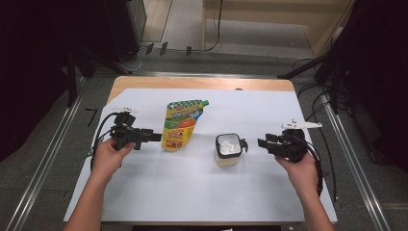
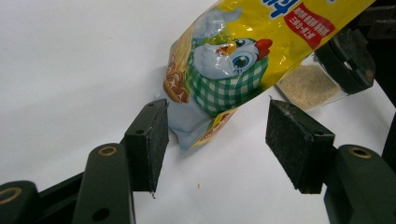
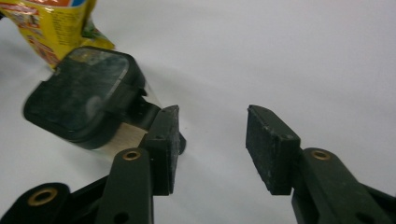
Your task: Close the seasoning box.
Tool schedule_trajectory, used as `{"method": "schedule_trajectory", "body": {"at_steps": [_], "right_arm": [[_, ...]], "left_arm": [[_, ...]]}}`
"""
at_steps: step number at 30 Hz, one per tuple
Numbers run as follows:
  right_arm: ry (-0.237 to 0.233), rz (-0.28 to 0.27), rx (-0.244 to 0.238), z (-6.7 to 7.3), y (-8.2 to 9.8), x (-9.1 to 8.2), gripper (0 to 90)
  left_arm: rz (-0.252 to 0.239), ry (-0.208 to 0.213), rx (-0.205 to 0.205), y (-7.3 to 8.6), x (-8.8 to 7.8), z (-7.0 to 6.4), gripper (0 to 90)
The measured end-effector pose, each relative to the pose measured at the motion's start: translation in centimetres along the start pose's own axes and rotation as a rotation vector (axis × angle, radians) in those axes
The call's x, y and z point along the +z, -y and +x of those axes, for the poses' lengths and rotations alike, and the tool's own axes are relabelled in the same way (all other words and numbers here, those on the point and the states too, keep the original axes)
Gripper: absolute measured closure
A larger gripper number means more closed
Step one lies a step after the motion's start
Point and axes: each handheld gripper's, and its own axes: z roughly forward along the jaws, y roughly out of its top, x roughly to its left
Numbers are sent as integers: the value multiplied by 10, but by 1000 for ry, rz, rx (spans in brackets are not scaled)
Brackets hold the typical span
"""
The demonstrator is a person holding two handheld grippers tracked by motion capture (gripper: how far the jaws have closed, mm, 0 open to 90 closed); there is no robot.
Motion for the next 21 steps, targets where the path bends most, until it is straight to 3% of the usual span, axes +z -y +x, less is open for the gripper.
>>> {"method": "schedule_trajectory", "body": {"at_steps": [7,16,21], "right_arm": [[15,-8,52,-13,9,5,486],[23,8,54,-17,15,15,406],[50,12,39,-16,17,20,368]], "left_arm": [[8,-1,-3,0,3,-1,399],[28,-11,2,0,6,-1,396],[29,-14,2,1,6,0,394]]}}
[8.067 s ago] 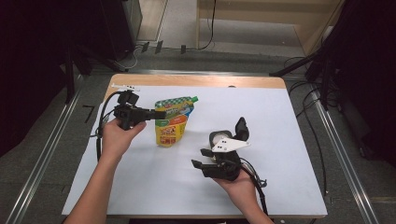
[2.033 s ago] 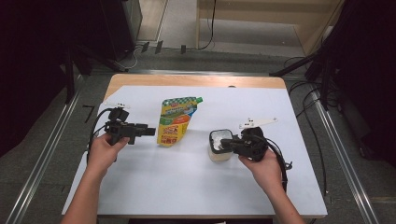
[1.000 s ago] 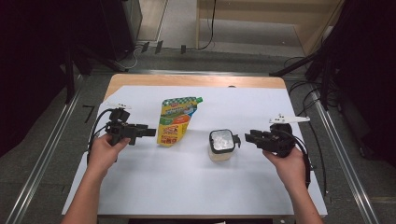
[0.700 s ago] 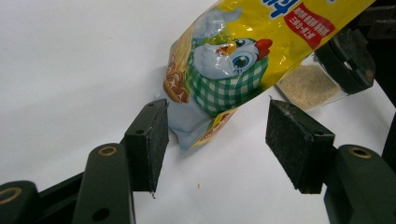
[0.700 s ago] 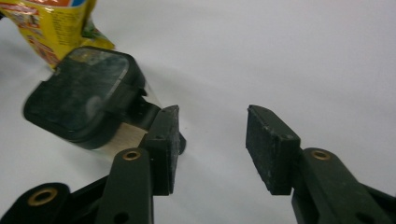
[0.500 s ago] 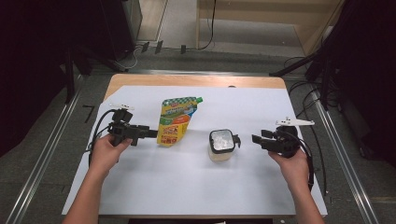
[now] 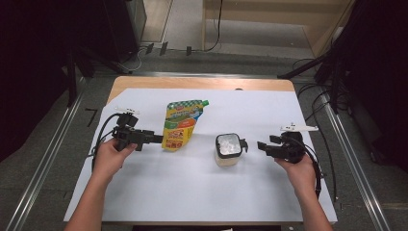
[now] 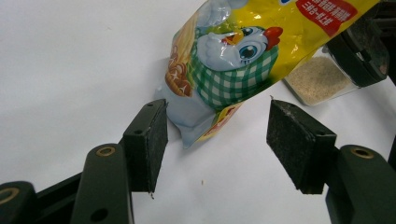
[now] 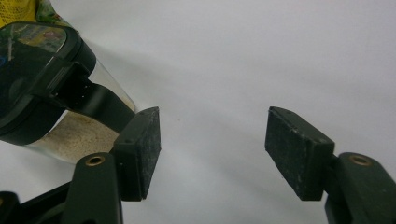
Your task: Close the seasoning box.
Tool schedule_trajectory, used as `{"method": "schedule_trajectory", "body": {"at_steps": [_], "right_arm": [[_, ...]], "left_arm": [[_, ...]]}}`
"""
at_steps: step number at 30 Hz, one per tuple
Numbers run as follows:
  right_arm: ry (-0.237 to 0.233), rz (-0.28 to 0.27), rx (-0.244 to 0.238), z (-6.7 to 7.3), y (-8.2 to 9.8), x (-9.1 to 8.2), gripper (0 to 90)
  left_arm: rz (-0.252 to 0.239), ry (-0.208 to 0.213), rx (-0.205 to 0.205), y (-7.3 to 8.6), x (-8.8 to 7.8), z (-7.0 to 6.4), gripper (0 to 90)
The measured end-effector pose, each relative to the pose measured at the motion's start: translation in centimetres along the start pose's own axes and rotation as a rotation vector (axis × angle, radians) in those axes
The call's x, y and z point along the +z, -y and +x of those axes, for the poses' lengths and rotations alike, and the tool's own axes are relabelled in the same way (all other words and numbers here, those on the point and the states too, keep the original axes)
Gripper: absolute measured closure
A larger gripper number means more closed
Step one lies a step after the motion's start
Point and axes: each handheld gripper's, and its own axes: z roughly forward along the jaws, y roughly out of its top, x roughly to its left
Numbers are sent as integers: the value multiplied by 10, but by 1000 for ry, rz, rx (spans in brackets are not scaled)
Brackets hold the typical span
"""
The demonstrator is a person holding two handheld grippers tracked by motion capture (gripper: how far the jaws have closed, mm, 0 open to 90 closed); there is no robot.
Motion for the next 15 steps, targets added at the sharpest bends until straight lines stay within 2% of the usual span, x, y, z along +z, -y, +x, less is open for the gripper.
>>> {"method": "schedule_trajectory", "body": {"at_steps": [9,13,15], "right_arm": [[33,-14,-11,-1,3,3,298],[38,-15,-8,-2,4,5,280],[37,-13,-4,-3,5,6,275]], "left_arm": [[6,-26,0,0,0,2,393],[30,-54,10,1,3,3,393],[33,-53,8,1,3,4,392]]}}
